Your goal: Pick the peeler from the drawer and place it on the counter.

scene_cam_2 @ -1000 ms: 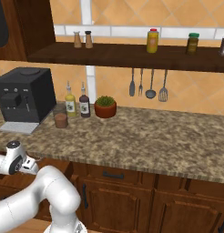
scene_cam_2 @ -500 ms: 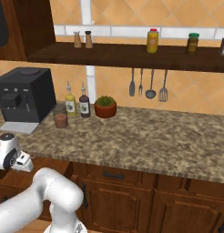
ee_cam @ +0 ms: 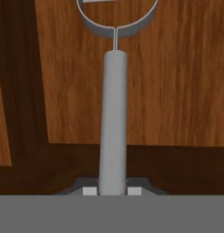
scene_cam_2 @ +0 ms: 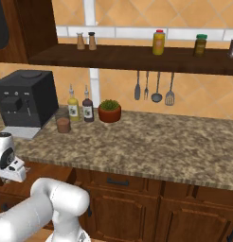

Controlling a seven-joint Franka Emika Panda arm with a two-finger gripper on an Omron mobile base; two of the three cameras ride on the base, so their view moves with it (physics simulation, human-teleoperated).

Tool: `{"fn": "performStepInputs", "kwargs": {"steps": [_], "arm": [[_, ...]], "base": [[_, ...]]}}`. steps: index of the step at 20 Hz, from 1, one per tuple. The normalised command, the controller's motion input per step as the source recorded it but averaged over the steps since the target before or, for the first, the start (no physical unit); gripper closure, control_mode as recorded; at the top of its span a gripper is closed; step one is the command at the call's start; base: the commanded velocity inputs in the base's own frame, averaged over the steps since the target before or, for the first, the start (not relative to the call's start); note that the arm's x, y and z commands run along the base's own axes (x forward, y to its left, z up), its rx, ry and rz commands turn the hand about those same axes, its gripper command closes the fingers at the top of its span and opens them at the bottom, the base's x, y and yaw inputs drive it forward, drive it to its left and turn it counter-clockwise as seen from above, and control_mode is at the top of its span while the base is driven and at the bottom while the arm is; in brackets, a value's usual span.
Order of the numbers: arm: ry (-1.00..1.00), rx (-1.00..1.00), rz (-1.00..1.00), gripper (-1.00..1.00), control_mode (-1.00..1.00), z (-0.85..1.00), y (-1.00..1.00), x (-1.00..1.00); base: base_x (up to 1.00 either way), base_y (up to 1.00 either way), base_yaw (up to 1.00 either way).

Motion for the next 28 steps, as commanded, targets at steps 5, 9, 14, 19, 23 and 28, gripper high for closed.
{"fn": "performStepInputs", "kwargs": {"steps": [5, 9, 14, 19, 23, 28], "arm": [[0.21, 0.0, -0.01, 1.0, -1.0, 0.77, 0.0, -0.49], [0.09, 0.0, -0.02, 1.0, -1.0, 0.84, 0.0, -0.37], [-0.03, 0.0, 0.0, 1.0, -1.0, 0.76, -0.08, -0.28], [-0.08, 0.0, 0.0, 1.0, -1.0, 0.37, -0.23, -0.03], [-0.17, -0.02, 0.0, 1.0, -1.0, 0.05, -0.49, 0.02], [-0.23, -0.03, 0.0, 1.0, -1.0, 0.13, -0.64, 0.17]], "base": [[0.0, 0.0, 0.0], [0.0, 0.0, 0.0], [0.0, 0.0, 0.0], [0.0, 0.0, 0.0], [0.0, 0.0, 0.0], [0.0, 0.0, 0.0]]}}
